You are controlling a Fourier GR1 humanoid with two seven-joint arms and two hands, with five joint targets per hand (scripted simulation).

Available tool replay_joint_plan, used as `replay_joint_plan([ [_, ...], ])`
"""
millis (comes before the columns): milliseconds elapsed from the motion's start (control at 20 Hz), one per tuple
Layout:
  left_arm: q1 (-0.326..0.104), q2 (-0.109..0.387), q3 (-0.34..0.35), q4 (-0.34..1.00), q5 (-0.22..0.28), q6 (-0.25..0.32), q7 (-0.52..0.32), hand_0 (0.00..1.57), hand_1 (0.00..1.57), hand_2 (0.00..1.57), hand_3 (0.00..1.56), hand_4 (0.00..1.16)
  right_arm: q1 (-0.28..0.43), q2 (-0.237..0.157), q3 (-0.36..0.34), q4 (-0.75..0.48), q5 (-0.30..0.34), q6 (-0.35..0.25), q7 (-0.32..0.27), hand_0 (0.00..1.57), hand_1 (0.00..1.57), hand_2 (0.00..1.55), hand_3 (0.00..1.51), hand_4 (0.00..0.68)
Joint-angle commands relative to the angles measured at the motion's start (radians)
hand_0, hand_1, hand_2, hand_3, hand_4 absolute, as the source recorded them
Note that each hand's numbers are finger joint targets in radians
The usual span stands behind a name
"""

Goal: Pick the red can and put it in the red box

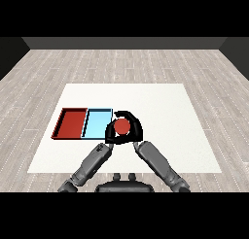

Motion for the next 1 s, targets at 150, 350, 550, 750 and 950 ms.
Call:
replay_joint_plan([
  [150, 0.012, -0.010, 0.017, -0.078, -0.049, 0.019, 0.041, 1.57, 1.57, 1.57, 1.51, 1.14, -0.057, 0.004, -0.022, 0.015, 0.049, 0.021, 0.113, 0.00, 0.00, 0.00, 0.00, 0.000],
  [350, 0.028, -0.007, 0.076, -0.052, -0.069, -0.050, 0.020, 1.57, 1.57, 1.57, 1.50, 1.14, 0.044, 0.004, -0.041, -0.033, 0.072, 0.032, 0.097, 0.00, 0.00, 0.00, 0.00, 0.000],
  [550, -0.036, -0.010, -0.001, -0.020, -0.041, 0.067, 0.007, 1.57, 1.57, 1.57, 1.49, 1.13, 0.028, 0.004, 0.017, -0.082, 0.052, -0.049, 0.130, 0.00, 0.00, 0.00, 0.00, 0.000],
  [750, -0.001, -0.010, 0.017, -0.018, -0.041, 0.041, -0.011, 1.57, 1.57, 1.57, 1.48, 1.13, 0.039, 0.004, -0.085, -0.041, 0.041, 0.072, 0.094, 0.00, 0.00, 0.00, 0.00, 0.000],
  [950, -0.016, -0.010, 0.054, 0.007, -0.076, 0.056, -0.008, 1.57, 1.57, 1.57, 1.46, 1.13, 0.125, -0.025, -0.135, -0.118, -0.005, 0.136, 0.096, 0.00, 0.00, 0.00, 0.00, 0.000],
])
